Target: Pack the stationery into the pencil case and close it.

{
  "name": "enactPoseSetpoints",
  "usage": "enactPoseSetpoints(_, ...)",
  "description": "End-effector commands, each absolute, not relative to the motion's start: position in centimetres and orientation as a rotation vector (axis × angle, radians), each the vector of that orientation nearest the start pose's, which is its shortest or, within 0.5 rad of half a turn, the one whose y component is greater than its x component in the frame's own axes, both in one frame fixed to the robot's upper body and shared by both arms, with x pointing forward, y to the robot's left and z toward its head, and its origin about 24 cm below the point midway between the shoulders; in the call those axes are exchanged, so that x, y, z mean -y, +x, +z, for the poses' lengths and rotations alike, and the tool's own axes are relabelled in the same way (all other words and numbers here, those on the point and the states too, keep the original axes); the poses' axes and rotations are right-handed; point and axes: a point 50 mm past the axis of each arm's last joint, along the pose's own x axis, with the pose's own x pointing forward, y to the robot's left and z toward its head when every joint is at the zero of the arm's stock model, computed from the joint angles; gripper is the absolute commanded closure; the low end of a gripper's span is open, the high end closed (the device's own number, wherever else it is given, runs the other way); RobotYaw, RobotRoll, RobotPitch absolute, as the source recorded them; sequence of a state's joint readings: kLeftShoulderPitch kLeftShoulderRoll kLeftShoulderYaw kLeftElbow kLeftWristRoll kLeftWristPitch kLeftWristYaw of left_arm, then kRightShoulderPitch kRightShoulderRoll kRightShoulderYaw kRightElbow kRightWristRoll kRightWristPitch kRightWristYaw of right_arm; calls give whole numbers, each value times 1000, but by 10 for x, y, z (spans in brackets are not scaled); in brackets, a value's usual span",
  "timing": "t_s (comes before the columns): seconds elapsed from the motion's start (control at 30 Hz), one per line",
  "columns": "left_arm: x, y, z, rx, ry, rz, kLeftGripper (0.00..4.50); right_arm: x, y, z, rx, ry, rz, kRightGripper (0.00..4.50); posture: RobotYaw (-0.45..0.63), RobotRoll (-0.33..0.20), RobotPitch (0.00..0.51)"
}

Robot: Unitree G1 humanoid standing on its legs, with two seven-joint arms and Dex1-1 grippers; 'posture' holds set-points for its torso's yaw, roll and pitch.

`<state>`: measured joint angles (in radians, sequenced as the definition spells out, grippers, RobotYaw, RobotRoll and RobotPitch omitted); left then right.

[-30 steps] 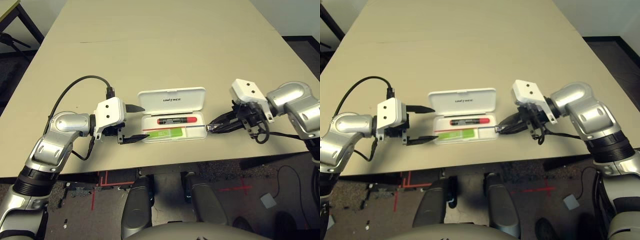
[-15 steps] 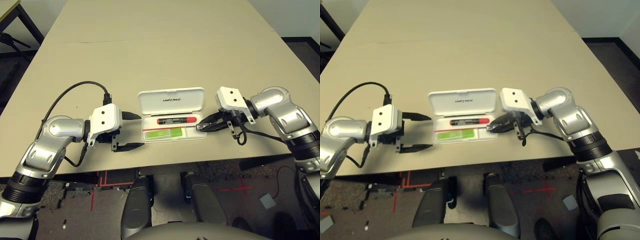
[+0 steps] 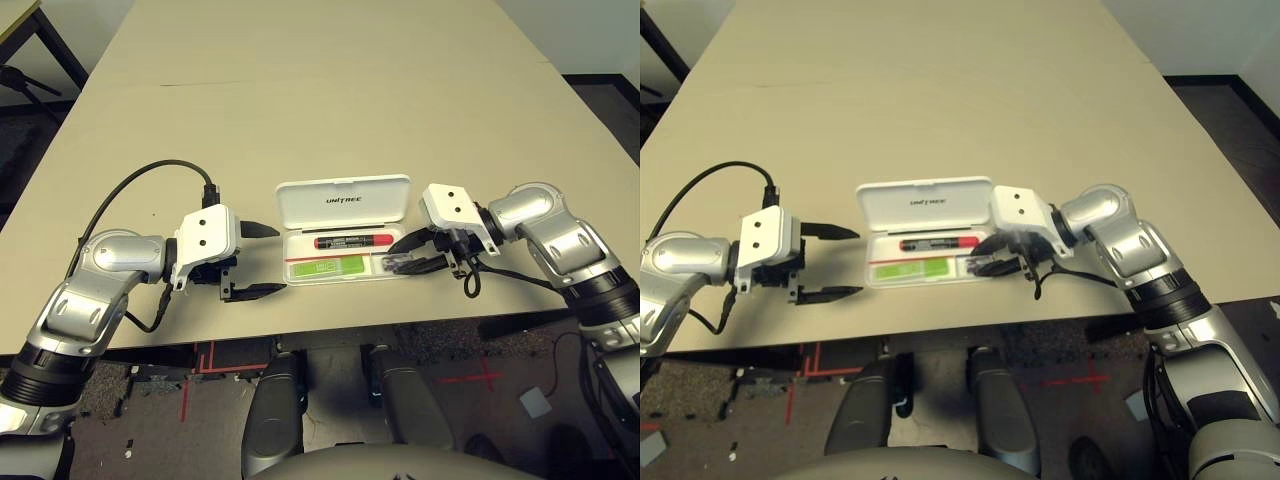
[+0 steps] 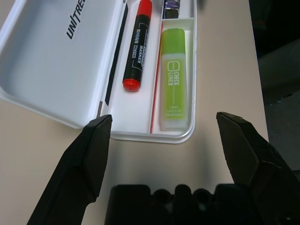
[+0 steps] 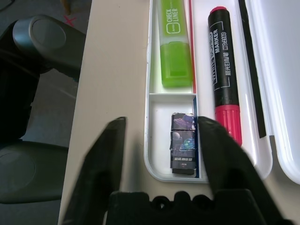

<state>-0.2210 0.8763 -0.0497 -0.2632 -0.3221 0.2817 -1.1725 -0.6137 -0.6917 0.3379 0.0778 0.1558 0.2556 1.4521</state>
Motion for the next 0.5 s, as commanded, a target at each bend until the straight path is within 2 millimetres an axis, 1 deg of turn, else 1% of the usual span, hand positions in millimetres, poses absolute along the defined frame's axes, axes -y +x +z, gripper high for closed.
enactPoseSetpoints(0.03, -207, 243, 151, -240, 583, -1256, 0, 154, 288, 146, -346, -647, 1611, 106, 24, 0, 183)
enactPoseSetpoints(0.07, -208, 244, 151, -244, 579, -1251, 0, 157, 287, 151, -352, -631, 1619, 44, 25, 0, 183)
enactPoseSetpoints(0.17, -211, 245, 152, -252, 574, -1236, 0, 168, 284, 165, -354, -573, 1643, 44, 24, 0, 183)
enactPoseSetpoints(0.23, -215, 246, 153, -257, 576, -1223, 0, 179, 283, 173, -349, -547, 1650, 44, 20, 0, 183)
enactPoseSetpoints(0.37, -225, 247, 156, -273, 577, -1198, 0, 207, 285, 181, -361, -563, 1581, 44, 11, 0, 184)
enactPoseSetpoints(0.43, -230, 247, 157, -277, 572, -1185, 0, 217, 285, 184, -362, -564, 1556, 44, 8, 0, 184)
enactPoseSetpoints(0.5, -235, 248, 158, -279, 560, -1170, 391, 226, 286, 188, -352, -541, 1541, 0, 6, 0, 184)
